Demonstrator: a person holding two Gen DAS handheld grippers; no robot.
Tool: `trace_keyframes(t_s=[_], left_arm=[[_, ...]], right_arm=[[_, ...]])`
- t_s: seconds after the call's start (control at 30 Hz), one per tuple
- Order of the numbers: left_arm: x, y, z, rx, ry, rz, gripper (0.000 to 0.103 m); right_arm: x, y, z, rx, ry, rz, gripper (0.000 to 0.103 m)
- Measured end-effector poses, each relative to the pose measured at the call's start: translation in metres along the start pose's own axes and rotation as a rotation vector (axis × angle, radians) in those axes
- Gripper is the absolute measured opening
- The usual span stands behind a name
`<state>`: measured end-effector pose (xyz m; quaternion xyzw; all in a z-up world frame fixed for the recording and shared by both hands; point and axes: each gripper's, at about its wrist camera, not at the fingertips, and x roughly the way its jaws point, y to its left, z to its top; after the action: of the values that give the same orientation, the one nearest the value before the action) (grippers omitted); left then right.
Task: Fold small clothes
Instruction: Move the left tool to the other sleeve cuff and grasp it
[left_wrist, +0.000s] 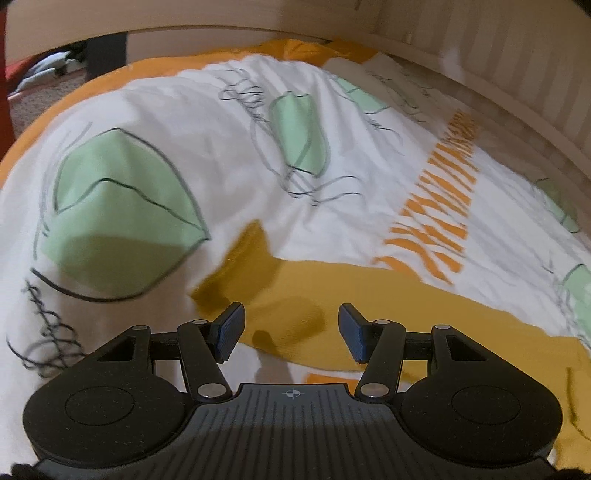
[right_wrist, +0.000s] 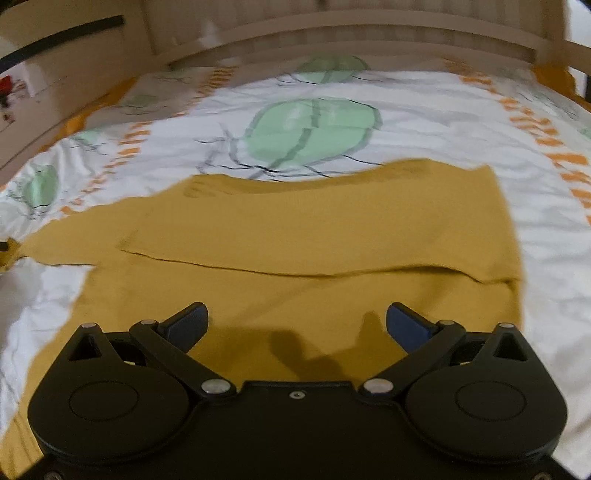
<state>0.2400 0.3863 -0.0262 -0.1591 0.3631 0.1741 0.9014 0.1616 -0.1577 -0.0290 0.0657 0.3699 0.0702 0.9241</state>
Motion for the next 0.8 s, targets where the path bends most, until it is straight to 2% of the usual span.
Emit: trace_keyframes(t_s=[0.23,0.57,0.8], left_arm=[[0.018,0.02,-0.001,-0.016,0.014,0.028,0.054],[0.034,0.021,0.01,-0.023,-0.01,0.024,0.054],[0.023,0.021,0.016,0.025,-0.107,0.097,0.054]], right_arm=[[0.006,0.032,0.008,-0.03,0.0,0.067,0.103],[0.015,0.051,0.011,-0.043,0.027,0.083,0.102],[0.014,0.058,0.012,-0.055,0.029,0.094,0.102]])
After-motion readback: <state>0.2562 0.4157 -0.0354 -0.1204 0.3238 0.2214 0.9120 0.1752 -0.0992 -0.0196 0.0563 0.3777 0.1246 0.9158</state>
